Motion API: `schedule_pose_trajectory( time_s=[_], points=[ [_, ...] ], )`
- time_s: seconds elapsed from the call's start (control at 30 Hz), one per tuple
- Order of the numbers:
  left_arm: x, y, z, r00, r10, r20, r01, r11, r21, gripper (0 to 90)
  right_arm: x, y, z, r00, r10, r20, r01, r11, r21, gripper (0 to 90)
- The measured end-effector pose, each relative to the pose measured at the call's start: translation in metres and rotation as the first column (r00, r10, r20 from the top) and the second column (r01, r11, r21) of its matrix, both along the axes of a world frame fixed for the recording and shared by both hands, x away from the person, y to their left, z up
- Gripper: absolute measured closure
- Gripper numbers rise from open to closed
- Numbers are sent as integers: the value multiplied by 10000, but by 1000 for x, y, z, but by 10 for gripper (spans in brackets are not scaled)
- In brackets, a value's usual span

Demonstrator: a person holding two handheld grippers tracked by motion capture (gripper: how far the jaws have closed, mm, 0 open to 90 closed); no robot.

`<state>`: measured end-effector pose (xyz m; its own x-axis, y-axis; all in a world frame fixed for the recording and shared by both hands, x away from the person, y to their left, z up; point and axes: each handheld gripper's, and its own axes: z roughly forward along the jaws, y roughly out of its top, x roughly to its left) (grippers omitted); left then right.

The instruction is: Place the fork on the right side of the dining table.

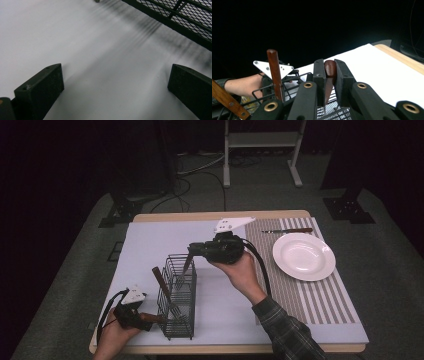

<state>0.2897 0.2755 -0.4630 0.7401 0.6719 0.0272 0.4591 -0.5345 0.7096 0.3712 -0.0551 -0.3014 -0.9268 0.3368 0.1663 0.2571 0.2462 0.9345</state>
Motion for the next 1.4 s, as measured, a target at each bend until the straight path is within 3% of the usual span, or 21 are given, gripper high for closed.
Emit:
schedule_pose_trajectory(
  time_s=[0.5,0.83,1.13,1.4],
  points=[
    [0,0,0,10000,4,-26,-4,10000,-8,0,-7,-17,29,9972,-316,682,306,9994,165,800],
    [0,0,0,10000,13,-24,-13,10000,-22,0,-11,-35,44,9939,-615,914,549,9958,732,800],
    [0,0,0,10000,4,-28,-4,10000,-15,0,-11,-57,56,9909,-1022,872,903,9872,1312,800],
    [0,0,0,10000,4,-26,-4,10000,-11,0,-13,-78,61,9804,-1722,955,1569,9763,1491,801]
  ],
)
